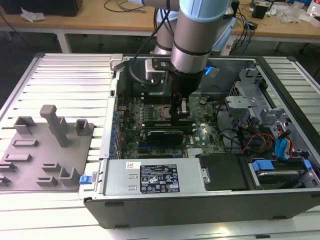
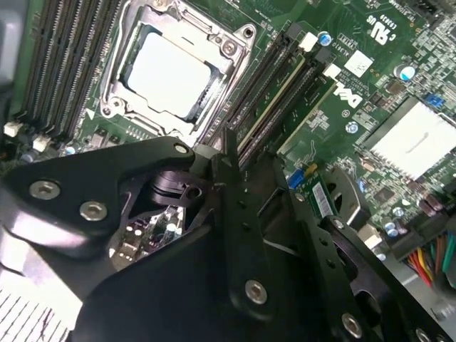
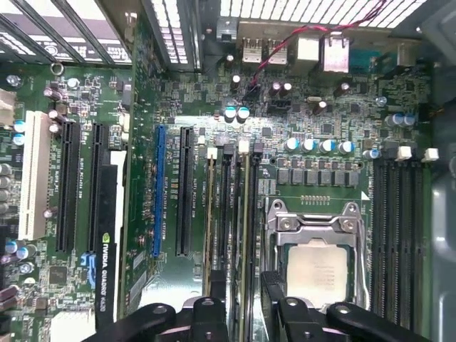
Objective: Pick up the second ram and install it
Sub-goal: 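Insert the second ram into the second slot, then press down the second ram until it locks into place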
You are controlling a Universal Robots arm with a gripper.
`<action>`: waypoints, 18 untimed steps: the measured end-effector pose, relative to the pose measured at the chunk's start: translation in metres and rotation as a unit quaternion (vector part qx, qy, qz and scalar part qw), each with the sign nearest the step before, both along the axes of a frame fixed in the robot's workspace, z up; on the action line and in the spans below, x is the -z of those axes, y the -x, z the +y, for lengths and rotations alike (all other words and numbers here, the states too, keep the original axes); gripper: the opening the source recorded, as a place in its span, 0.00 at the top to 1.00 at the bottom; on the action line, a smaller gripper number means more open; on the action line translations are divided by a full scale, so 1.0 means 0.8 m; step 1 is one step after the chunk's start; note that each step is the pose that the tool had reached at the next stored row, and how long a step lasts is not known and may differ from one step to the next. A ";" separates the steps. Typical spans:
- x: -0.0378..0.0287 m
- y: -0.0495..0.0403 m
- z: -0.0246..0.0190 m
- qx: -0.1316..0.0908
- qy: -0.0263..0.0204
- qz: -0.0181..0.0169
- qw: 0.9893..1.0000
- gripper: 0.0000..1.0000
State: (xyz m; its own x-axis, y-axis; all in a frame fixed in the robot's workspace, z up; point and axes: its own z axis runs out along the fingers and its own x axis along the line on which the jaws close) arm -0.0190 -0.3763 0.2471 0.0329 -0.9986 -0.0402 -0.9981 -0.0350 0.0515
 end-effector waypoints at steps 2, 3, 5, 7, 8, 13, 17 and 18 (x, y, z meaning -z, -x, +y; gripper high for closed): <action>-0.0053 0.000 0.0018 0.000 0.003 0.000 1.000 0.75; -0.0082 0.000 0.0025 0.000 0.004 0.000 1.000 0.82; -0.0123 0.000 0.0032 0.000 0.005 0.000 1.000 0.87; -0.0181 0.000 0.0036 0.000 0.006 0.000 1.000 0.89; -0.0183 0.000 0.0037 0.000 0.005 0.000 1.000 0.89; -0.0186 0.000 0.0037 0.000 0.005 0.000 1.000 0.89; -0.0188 0.000 0.0036 0.000 0.005 0.000 1.000 0.89; -0.0188 0.000 0.0036 0.000 0.005 0.000 1.000 0.89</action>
State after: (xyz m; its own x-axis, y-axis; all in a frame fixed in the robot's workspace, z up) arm -0.0190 -0.3734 0.2622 0.0329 -0.9990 -0.0292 -0.9981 -0.0344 0.0519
